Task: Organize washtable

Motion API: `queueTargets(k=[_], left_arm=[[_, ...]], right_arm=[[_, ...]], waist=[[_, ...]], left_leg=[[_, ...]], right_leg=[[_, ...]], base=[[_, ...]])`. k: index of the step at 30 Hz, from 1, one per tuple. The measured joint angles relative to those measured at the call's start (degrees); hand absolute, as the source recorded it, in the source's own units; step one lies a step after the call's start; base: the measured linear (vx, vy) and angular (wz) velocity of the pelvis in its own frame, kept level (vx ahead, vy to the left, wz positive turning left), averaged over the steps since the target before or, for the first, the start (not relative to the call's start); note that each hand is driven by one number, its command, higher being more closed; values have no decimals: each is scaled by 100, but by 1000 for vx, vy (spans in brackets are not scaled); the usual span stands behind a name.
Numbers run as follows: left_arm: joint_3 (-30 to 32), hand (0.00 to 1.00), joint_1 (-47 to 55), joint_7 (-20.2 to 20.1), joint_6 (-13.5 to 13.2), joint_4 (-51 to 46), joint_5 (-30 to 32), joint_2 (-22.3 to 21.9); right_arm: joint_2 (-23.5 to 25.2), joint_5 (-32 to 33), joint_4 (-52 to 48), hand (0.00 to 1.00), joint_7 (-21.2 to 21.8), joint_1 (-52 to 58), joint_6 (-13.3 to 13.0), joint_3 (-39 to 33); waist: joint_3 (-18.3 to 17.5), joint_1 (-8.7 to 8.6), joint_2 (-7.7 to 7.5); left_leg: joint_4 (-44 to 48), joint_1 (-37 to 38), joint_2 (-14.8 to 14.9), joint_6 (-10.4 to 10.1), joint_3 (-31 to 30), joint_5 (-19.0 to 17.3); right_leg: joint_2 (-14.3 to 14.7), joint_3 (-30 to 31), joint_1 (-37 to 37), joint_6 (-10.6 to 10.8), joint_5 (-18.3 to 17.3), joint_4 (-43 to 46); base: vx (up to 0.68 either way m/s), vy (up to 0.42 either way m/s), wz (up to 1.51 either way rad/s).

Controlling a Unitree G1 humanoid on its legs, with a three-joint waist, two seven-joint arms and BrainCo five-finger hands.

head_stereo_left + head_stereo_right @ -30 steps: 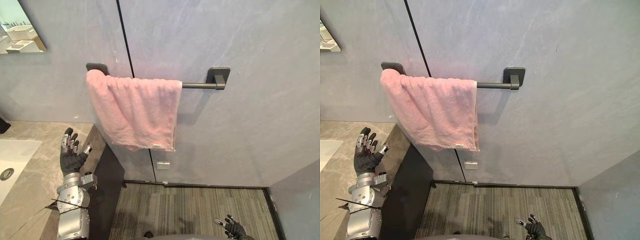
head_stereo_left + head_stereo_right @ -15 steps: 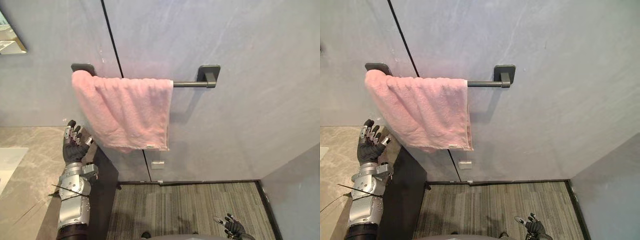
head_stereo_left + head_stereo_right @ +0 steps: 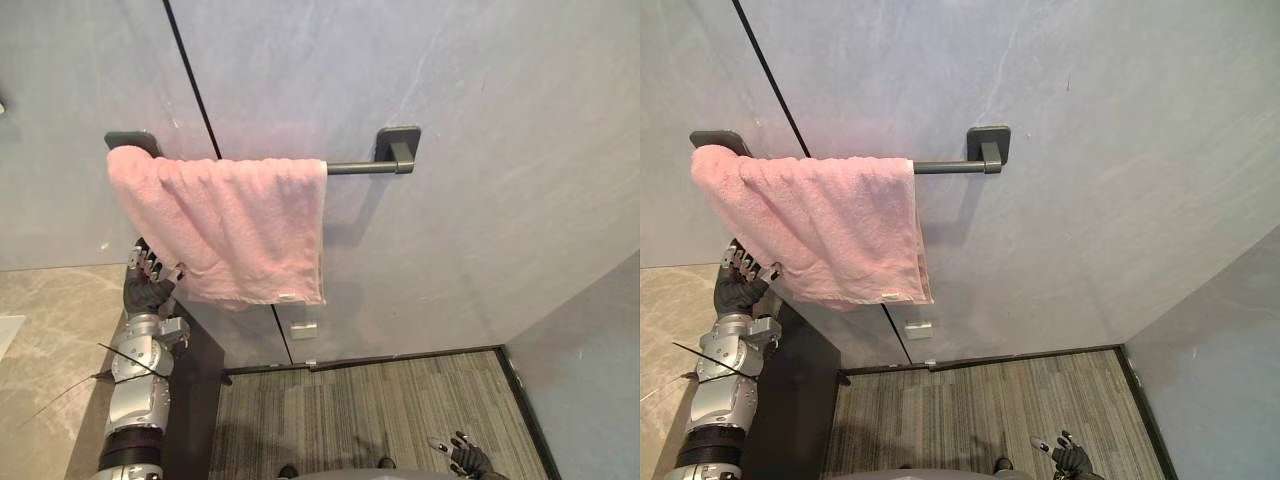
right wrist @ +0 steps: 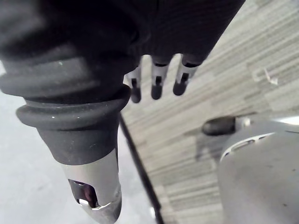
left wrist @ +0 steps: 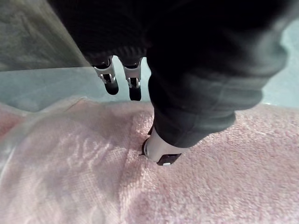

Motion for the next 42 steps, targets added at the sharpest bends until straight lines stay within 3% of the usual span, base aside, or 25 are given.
queueTargets(k=[7,14,22,23,33,39,42], left_arm=[[-193,0,-89,-12,123,251,-88,133],[-607,0,-170,-387,408,700,-101,220],[-949,0,-345,-616,494,1095,-50,305],[-996,100,-360,-612,493,1098,-44,321],[-1152,100,-748,-612,496,1230,-41,569],[-1129,100,-837,-603,469,984,-55,821],[-1066,100,-840,-604,384,767,-110,989]], right_arm=[[-14,-1,-28,0,0,16,1,128],[-69,-11,-239,0,13,54,49,224],[-113,-6,-243,0,116,25,62,354],[-119,-10,-243,0,118,32,62,356],[-240,30,-635,0,260,63,75,476],[-993,547,-3165,0,812,187,50,1332],[-1519,906,-4238,0,1086,-263,38,1644]], waist=[[-7,3,-16],[-9,3,-19],[-12,-17,-13],[-14,-18,-11],[-20,-36,1],[-22,-6,9],[-38,17,4]], left_leg=[[0,19,-1,1,20,0],[0,23,-3,2,20,1],[3,30,-2,1,22,1],[3,33,-3,1,22,1],[4,46,-8,3,16,4],[5,35,-11,5,16,5],[35,-10,-6,6,66,8]], right_leg=[[-2,30,-1,-2,20,9],[-4,44,-4,0,22,9],[-2,47,-2,1,27,9],[-3,53,-2,2,29,10],[-10,35,-12,2,33,40],[-13,51,-45,6,36,68],[-11,156,-127,11,71,75]], base=[[-34,-19,-2],[-16,-10,0],[0,0,0],[0,0,0],[0,0,-1],[0,0,0],[-3,-2,-7]])
